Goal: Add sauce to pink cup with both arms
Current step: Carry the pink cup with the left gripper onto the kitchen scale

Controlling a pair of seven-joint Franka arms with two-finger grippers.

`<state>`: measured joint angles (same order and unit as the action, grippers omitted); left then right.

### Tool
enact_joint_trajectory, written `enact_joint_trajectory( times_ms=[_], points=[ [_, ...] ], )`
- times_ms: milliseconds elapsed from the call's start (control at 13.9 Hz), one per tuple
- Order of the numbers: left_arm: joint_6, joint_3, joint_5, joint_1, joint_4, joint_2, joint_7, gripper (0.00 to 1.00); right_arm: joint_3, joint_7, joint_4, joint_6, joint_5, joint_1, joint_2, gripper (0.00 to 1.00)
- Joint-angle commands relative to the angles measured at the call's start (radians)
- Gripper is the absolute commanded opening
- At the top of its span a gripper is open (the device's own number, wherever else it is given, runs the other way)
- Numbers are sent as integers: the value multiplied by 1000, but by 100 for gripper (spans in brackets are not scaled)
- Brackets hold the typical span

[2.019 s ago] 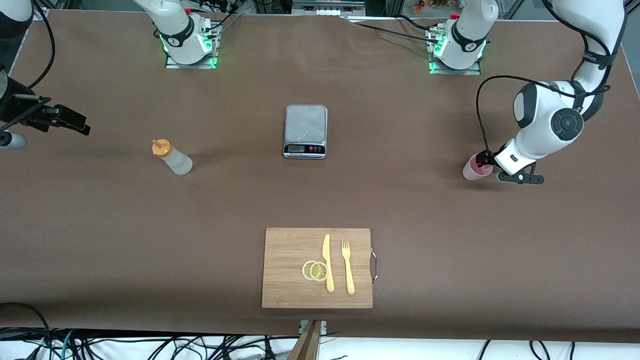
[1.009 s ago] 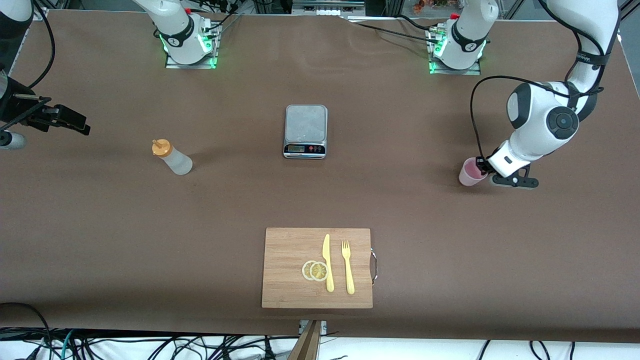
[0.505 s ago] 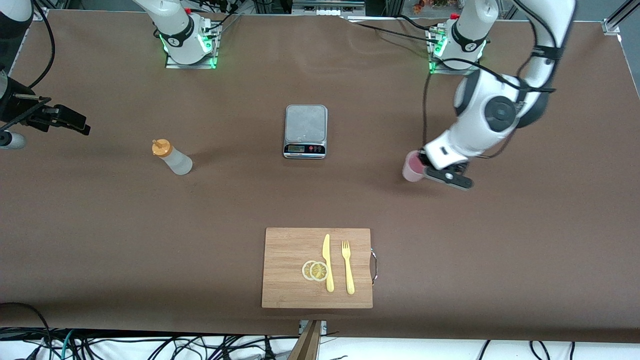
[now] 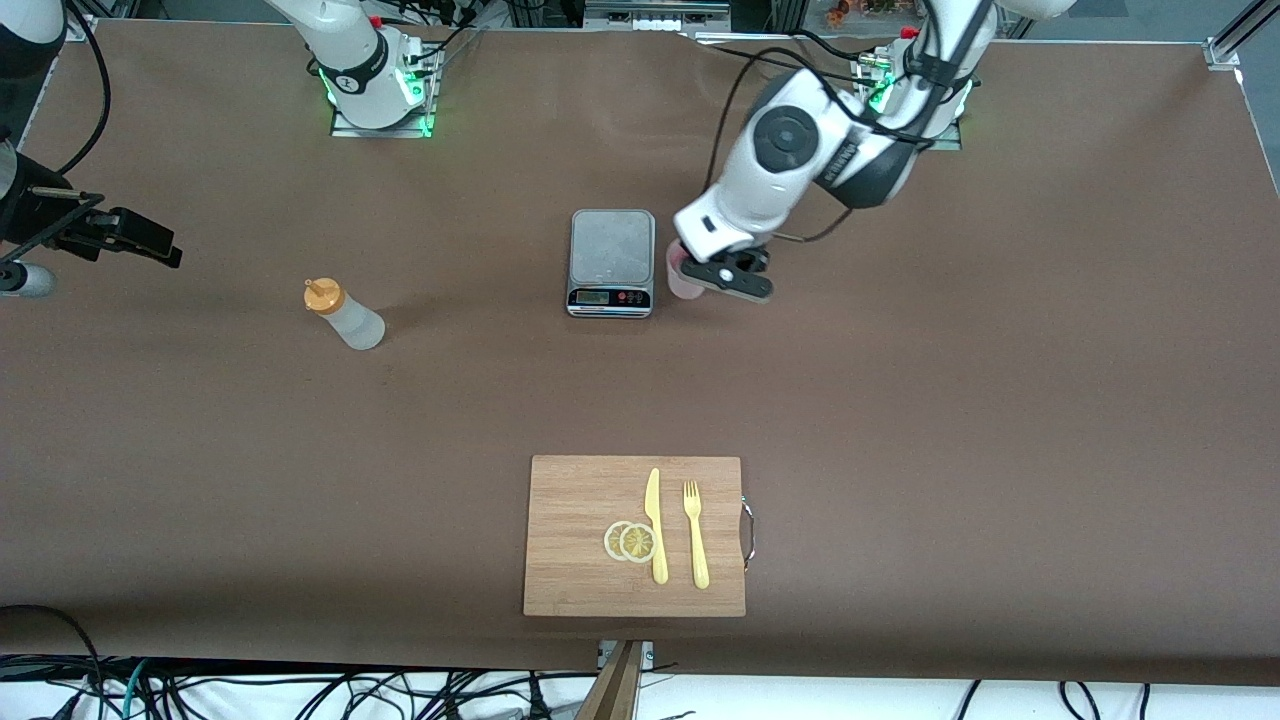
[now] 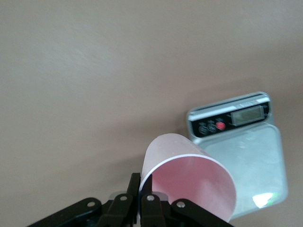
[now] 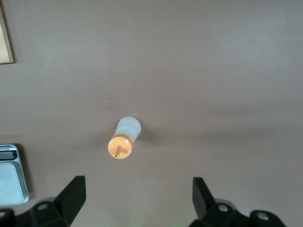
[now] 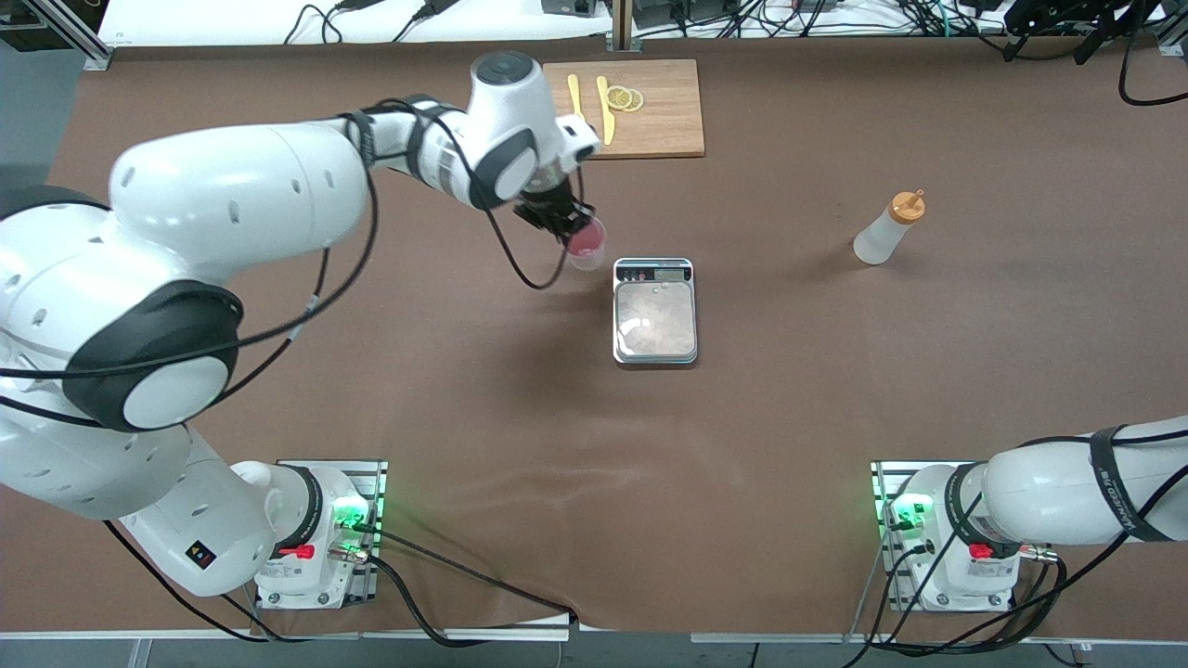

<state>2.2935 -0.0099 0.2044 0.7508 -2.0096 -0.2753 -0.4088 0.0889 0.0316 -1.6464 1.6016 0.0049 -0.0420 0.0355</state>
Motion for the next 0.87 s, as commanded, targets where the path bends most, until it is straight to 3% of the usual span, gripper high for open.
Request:
enact_joint_trajectory(
  times_ms=[0, 433, 793],
  points=[
    [-5, 21, 23, 80, 51, -38, -74, 0, 2, -12, -6, -8, -2, 1, -8, 100],
    [66, 21, 72, 196, 86, -126, -155, 0, -1, -39, -6, -9, 0, 1, 14, 100],
    [66, 21, 70, 223, 135, -173, -222, 0, 3, -387, -6, -6, 7, 22, 85, 100]
  ],
)
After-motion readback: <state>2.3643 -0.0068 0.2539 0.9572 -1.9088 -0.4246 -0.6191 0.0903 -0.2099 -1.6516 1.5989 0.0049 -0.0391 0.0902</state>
